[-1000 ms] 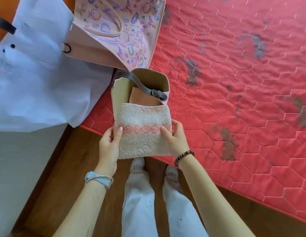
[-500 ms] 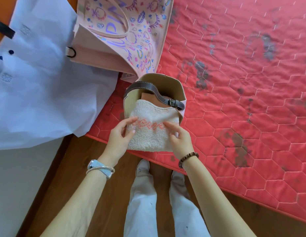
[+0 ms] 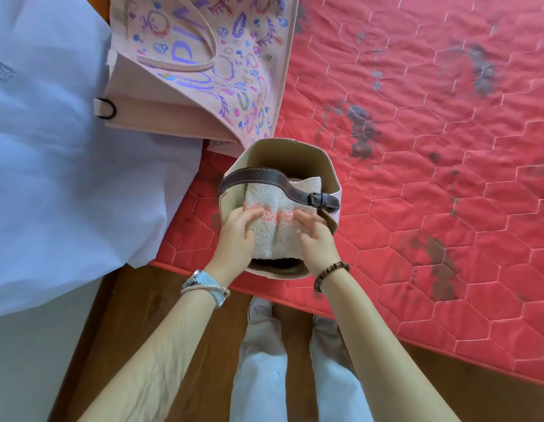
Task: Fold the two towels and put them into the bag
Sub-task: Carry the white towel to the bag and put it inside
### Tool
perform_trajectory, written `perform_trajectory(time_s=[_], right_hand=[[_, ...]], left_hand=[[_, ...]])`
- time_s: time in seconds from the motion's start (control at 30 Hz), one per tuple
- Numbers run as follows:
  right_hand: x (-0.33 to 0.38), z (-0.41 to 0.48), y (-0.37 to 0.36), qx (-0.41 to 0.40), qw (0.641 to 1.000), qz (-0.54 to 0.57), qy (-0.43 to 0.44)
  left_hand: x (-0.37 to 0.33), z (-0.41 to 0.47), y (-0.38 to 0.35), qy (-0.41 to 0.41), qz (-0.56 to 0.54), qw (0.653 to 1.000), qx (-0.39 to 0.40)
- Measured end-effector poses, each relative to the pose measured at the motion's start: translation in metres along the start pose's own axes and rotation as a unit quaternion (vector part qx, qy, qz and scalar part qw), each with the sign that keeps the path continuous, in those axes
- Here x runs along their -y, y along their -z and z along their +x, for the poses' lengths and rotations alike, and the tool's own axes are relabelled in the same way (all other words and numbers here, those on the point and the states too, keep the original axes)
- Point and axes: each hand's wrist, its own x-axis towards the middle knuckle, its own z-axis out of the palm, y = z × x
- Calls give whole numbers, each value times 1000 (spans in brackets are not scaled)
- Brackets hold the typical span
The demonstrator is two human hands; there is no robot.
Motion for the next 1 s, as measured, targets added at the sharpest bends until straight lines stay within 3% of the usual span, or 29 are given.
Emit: perform_trajectory(time_s=[0.2, 0.37, 0.47, 0.6, 0.7, 0.83, 0.9, 1.0], right_hand=[[0, 30, -8, 12, 999, -5, -37], [-14, 49, -9, -12, 997, -56, -61], [-18, 54, -12, -45, 995, -12, -86], [-22, 58, -16, -9, 995, -28, -93], [-25, 57, -14, -18, 995, -80, -61], [-10, 33, -10, -36, 992, -119, -8], [-8, 24, -15, -37, 995, -78, 43], [-6, 31, -28, -23, 999, 31, 5]], left_hand=[[10, 22, -15, 90, -15, 996, 13], [14, 32, -24, 115, -12, 993, 30], [18, 34, -22, 103, 2, 994, 35], [20, 36, -24, 96, 10, 995, 35], [17, 32, -25, 95, 12, 995, 37], [12, 28, -26, 32, 16, 999, 14], [8, 32, -27, 33, -34, 998, 31], [7, 43, -31, 90, -137, 985, 61]])
